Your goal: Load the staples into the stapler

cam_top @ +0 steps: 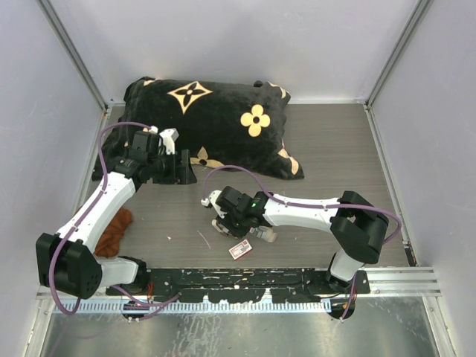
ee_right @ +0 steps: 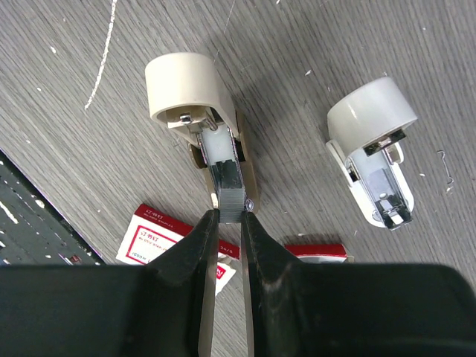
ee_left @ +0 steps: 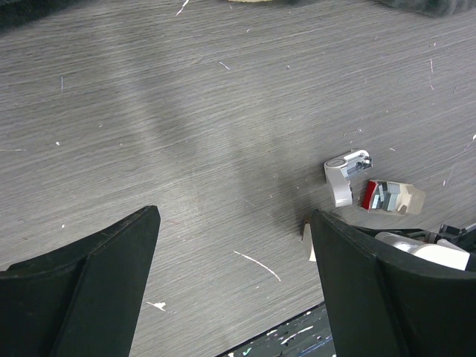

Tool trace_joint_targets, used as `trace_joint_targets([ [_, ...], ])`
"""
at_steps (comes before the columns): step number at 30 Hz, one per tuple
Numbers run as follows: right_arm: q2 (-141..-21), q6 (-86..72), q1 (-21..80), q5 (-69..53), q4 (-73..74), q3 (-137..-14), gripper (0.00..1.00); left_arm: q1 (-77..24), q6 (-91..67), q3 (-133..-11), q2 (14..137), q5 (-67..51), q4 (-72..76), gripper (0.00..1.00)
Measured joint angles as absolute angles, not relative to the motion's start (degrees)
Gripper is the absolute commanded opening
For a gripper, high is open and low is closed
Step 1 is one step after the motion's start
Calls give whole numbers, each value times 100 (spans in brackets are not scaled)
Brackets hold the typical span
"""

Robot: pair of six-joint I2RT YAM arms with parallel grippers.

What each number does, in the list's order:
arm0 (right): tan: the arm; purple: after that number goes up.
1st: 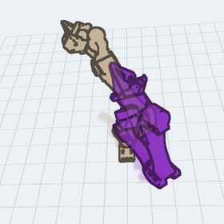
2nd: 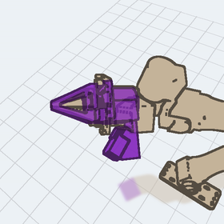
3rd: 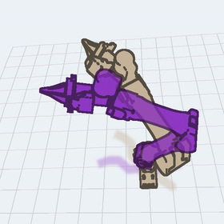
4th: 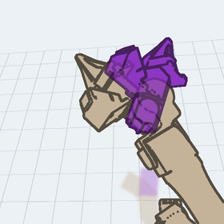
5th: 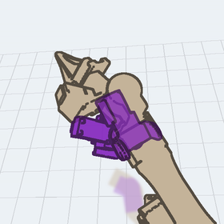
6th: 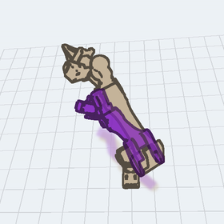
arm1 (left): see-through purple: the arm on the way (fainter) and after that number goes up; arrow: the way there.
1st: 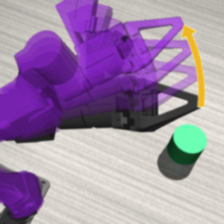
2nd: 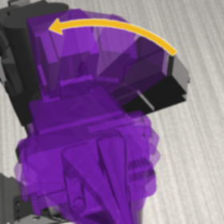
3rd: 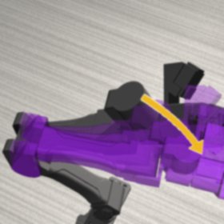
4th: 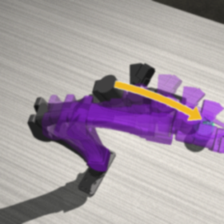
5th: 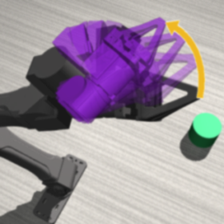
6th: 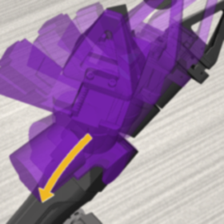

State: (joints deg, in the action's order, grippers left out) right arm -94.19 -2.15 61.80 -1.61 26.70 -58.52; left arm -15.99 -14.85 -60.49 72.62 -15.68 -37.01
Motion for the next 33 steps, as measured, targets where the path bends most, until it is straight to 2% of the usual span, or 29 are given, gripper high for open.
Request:
trace_joint_targets([
  [33, -9489, 193, 6180, -309, 2663, -5861, 8, -1562, -1566, -6049, 7262, -1647, -3699, 85],
])
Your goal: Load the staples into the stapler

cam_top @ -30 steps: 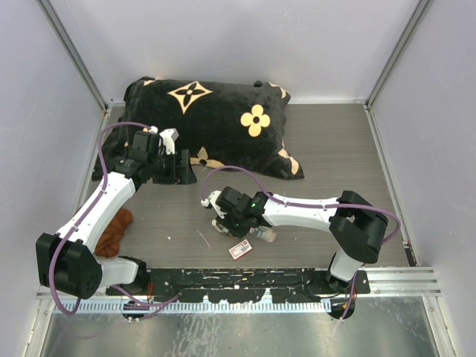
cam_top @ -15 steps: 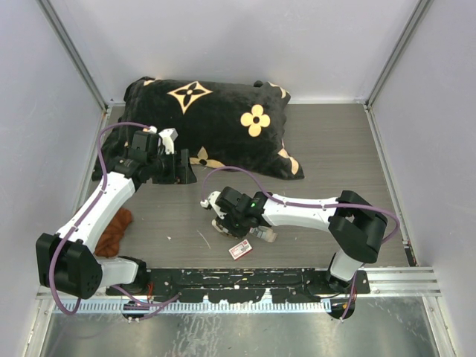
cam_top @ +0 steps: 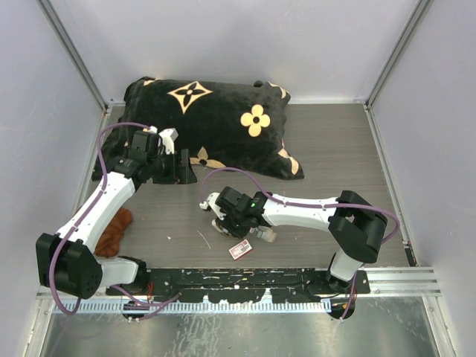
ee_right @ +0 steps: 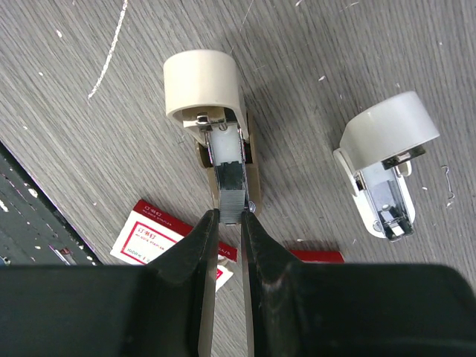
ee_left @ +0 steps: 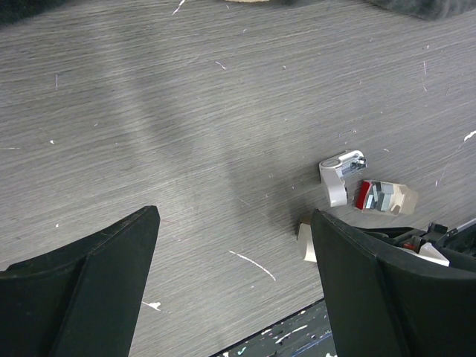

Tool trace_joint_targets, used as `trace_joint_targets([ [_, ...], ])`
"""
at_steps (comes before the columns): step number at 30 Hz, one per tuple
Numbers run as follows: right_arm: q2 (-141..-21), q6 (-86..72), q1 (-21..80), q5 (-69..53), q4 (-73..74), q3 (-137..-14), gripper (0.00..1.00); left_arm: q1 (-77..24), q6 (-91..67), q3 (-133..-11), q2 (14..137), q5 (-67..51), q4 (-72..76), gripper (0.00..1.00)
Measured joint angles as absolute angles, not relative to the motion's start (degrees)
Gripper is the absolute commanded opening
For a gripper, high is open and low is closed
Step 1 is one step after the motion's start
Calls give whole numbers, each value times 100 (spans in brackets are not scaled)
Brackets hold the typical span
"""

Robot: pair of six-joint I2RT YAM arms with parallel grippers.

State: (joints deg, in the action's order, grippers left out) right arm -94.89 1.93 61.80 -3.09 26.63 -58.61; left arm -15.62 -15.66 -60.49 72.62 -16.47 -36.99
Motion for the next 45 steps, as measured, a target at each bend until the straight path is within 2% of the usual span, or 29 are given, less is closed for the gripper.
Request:
trace_joint_targets([
  [45, -9830, 698, 6189, -346, 2971, -6322, 8, -1450, -1594, -6049, 7275, -1833, -3686, 86],
])
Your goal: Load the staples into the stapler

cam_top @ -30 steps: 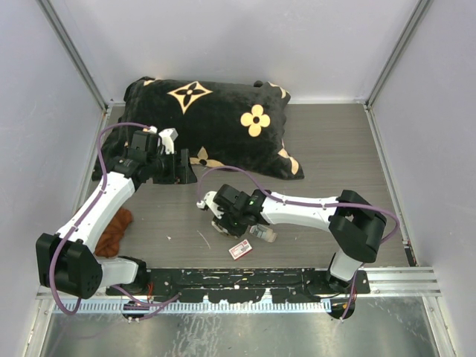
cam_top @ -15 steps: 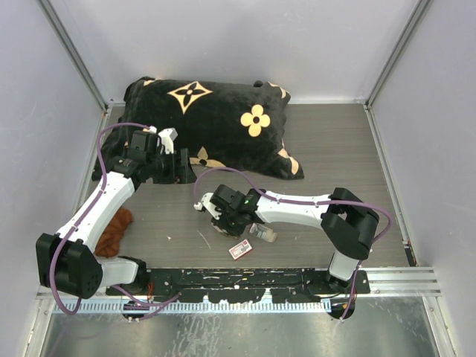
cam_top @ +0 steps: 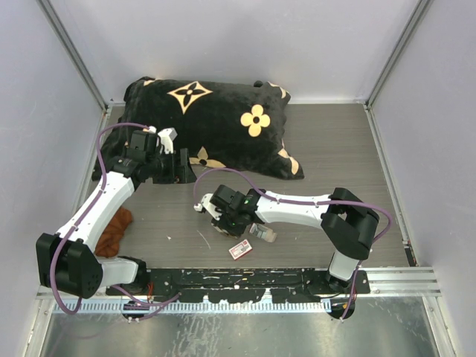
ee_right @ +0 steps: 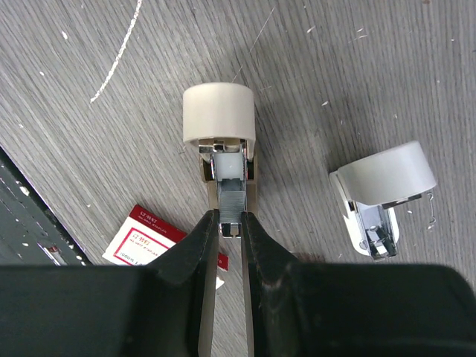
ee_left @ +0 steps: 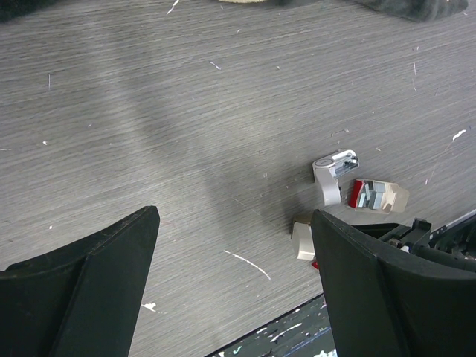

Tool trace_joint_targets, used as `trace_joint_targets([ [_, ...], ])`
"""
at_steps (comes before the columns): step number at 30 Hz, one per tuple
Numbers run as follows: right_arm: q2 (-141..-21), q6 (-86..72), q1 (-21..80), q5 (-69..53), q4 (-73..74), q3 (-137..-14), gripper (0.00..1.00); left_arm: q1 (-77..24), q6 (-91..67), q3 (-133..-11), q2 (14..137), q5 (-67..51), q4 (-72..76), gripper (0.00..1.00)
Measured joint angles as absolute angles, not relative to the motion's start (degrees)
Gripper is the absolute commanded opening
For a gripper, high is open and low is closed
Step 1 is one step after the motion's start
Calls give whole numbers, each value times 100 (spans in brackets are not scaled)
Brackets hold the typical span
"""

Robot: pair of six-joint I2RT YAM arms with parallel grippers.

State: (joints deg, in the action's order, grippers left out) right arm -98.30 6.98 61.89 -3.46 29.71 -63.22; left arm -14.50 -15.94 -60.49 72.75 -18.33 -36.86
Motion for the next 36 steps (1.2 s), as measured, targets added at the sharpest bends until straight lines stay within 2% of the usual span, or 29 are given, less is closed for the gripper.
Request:
trace_joint_targets([
  [36, -10042, 1094, 6230, -148, 3284, -6558, 8, -1411, -1632, -6049, 7275, -1959, -3664, 86],
])
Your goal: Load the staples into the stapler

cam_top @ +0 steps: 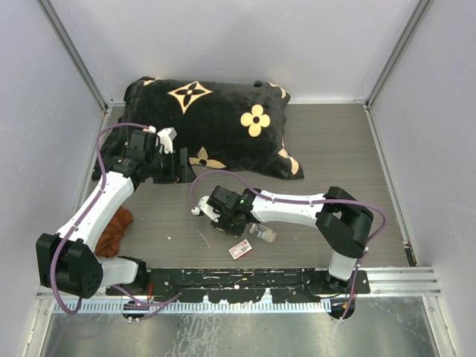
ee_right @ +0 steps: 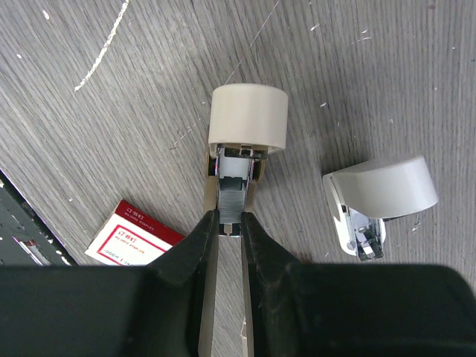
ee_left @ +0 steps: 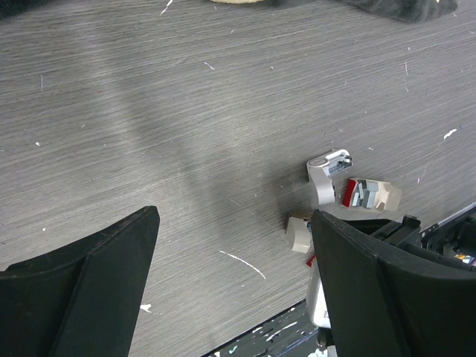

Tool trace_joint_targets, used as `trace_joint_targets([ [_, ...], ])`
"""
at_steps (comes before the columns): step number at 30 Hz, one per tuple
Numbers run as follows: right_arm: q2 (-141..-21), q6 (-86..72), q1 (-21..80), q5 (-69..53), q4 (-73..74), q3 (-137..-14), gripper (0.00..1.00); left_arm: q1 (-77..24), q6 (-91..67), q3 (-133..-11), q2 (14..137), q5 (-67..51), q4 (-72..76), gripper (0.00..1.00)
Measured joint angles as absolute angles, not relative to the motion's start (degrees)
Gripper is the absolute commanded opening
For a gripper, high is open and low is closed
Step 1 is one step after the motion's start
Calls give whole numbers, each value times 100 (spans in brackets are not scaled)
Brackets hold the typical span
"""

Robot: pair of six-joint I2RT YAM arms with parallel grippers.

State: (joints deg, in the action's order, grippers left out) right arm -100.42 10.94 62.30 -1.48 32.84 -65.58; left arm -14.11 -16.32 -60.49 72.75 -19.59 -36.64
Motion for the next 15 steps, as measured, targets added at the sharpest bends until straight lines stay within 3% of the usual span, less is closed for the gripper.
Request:
trace_joint_targets([
  [6, -10088, 1105, 6230, -156, 3341, -6611, 13, -1411, -1636, -6049, 7275, -1975, -3664, 86],
  [15, -10088, 1103, 6230, -158, 3336, -6613, 30, -1389, -1712, -6049, 7275, -1981, -3664, 86],
])
